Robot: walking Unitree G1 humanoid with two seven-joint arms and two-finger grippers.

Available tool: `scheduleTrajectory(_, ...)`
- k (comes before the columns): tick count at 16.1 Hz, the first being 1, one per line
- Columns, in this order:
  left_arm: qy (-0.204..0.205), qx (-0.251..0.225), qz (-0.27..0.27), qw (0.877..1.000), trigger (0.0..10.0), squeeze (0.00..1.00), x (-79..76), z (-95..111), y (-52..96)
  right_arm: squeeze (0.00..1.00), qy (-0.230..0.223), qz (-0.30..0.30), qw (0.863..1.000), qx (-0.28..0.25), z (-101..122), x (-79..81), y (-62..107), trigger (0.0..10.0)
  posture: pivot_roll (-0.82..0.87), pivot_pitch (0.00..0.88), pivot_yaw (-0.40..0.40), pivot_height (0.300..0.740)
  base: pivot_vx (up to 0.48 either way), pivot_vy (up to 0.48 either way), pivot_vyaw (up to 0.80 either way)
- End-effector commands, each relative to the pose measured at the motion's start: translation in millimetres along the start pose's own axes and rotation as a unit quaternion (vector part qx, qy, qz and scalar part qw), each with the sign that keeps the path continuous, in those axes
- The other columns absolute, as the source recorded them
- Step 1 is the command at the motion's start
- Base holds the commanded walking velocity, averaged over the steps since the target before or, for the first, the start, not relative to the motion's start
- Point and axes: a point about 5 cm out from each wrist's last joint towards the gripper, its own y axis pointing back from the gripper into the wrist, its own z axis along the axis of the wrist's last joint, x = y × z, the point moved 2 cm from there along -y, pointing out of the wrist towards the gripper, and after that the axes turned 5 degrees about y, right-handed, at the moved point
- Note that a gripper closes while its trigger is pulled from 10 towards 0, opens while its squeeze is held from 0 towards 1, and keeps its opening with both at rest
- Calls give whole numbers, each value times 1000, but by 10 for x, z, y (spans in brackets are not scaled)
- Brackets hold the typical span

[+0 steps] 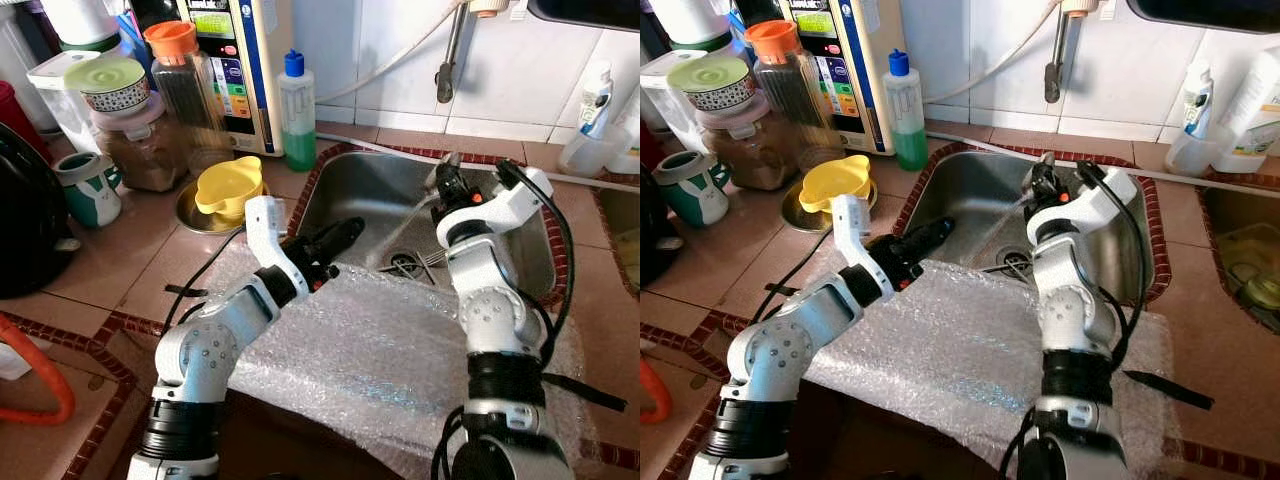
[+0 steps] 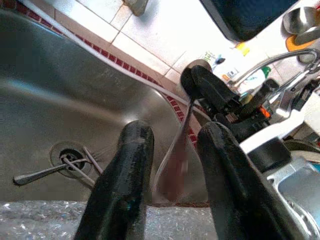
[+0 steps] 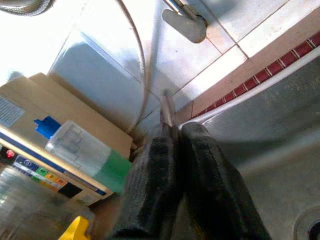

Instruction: Kitchen organization

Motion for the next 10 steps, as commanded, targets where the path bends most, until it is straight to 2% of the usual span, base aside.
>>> scheduleTrajectory(1,-12,-3,11,1000,10000,1000,29,21,35,0,15,3,1000,-8,25,38,-49,0,42,50,93,740,0,0,0)
scheduleTrajectory(2,-23,-2,16,1000,10000,1000,40,24,49,0,33,4,999,-9,25,20,-80,0,42,50,93,740,0,0,0)
scheduleTrajectory(5,-122,12,42,992,10000,1000,109,16,112,0,140,9,990,-9,9,-72,-180,0,74,53,90,740,0,0,0)
scheduleTrajectory(6,-136,17,47,989,10000,1000,129,7,125,0,169,8,986,-8,8,-99,-197,0,74,53,90,740,0,0,0)
scheduleTrajectory(7,-193,20,65,979,10000,1000,184,19,168,0,293,2,956,-11,25,-206,-249,0,89,53,91,740,0,0,0)
scheduleTrajectory(8,-211,24,64,975,10000,1000,187,13,182,0,345,2,939,-11,37,-251,-268,0,98,53,90,740,0,0,0)
scheduleTrajectory(9,-233,26,64,970,10000,1000,190,13,197,0,407,-2,913,-13,68,-302,-287,0,104,52,88,740,0,0,0)
scheduleTrajectory(10,-241,27,63,968,10000,1000,191,10,200,0,425,-1,905,-16,78,-313,-294,0,104,52,88,740,0,0,0)
